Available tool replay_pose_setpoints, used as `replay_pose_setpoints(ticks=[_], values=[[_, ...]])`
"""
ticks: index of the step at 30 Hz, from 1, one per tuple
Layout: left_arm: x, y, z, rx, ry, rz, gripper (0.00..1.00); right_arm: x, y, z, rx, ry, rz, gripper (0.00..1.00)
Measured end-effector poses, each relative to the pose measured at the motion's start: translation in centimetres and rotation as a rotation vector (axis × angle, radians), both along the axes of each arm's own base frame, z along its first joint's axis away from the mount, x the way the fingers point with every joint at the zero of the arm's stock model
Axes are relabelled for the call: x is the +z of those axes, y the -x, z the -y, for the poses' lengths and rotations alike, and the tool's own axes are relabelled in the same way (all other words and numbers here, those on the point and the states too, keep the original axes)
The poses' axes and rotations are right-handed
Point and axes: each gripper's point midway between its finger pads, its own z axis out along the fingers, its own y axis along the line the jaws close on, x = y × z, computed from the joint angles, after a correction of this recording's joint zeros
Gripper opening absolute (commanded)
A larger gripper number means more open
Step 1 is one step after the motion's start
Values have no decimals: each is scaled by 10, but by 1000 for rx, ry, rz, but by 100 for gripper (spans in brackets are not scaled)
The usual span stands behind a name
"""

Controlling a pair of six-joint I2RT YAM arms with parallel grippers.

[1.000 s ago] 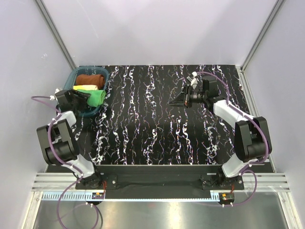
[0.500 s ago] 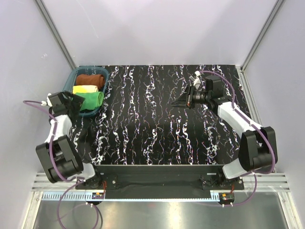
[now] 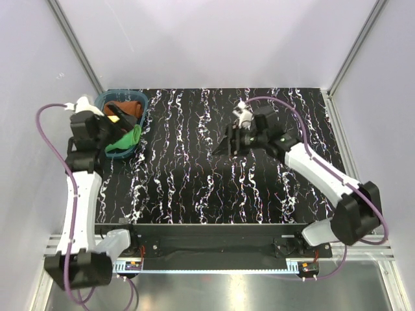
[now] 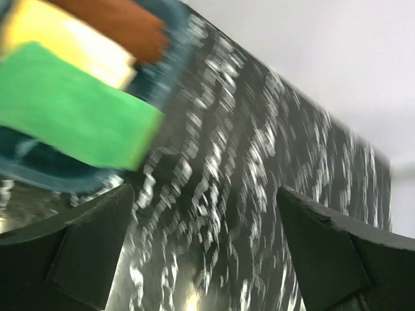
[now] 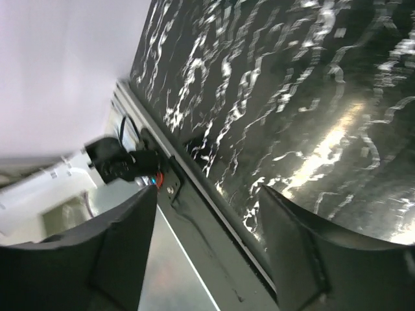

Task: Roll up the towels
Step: Place the rolled towel into the container

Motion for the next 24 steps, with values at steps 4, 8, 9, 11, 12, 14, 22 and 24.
replay_pose_setpoints(ticks=[4,8,9,11,12,14,22,24], values=[[4,27,35,-146,-91,-3,99,24,34,-18,64,15,123,84],[0,48,34,-172,-185,-23,99,58,44,-5,15,-27,269,100],[-1,54,32,-169,-210,-21,99,65,46,-1,-1,-37,296,100],[-5,64,27,-151,-250,-9,99,75,50,8,-32,-52,340,100],[-8,70,23,-135,-265,-7,99,78,52,11,-47,-55,356,100],[-18,78,17,-105,-289,-2,99,81,53,18,-74,-55,375,100],[-47,86,7,-72,-320,-60,99,88,54,35,-158,-36,414,100],[-49,85,7,-74,-320,-69,99,89,53,37,-168,-33,417,100]])
